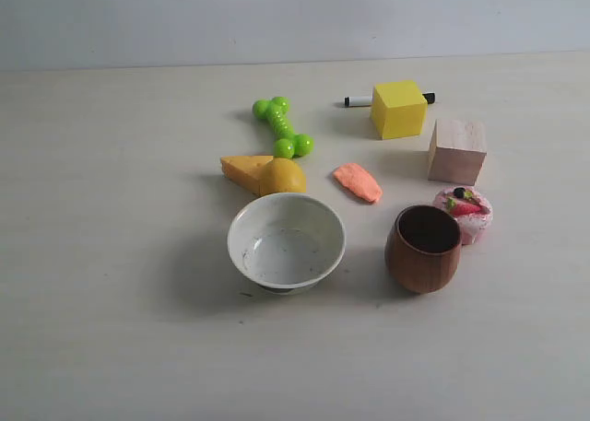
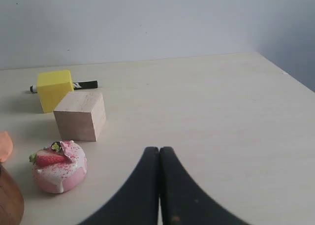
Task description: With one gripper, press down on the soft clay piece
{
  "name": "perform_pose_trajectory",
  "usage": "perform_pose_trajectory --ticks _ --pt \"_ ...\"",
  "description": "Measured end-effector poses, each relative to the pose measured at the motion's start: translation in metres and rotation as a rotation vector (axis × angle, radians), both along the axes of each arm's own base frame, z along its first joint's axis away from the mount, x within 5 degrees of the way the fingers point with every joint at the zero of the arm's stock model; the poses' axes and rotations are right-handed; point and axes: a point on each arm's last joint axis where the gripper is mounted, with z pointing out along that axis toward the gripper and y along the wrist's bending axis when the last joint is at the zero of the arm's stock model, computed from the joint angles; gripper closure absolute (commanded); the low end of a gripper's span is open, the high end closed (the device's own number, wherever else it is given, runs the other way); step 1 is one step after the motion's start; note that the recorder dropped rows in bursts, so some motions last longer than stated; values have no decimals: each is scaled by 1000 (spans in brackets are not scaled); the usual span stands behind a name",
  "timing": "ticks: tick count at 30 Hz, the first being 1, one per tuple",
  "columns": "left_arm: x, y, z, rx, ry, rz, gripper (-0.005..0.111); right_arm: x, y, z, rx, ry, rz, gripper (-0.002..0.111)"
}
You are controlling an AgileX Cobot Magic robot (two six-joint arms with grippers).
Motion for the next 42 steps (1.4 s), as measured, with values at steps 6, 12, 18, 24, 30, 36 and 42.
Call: perform_pose_trajectory --ticks 6,12,18,24,30,36,42 --pt "0 0 0 0 0 0 107 0 0 0 0 0 0 108" --pt "0 0 0 0 0 0 107 0 0 0 0 0 0 108" --pt "0 0 0 0 0 0 107 2 -1 11 -16 -126 -4 108" --pt "0 0 0 0 0 0 107 1 -1 36 -51 -394 -13 108" --pt "0 0 0 0 0 0 107 -2 -1 50 -40 -560 -17 108" --pt "0 0 0 0 0 0 107 -8 -1 73 59 -665 -6 108" --pt "0 0 0 0 0 0 107 -12 1 125 86 -562 -5 108"
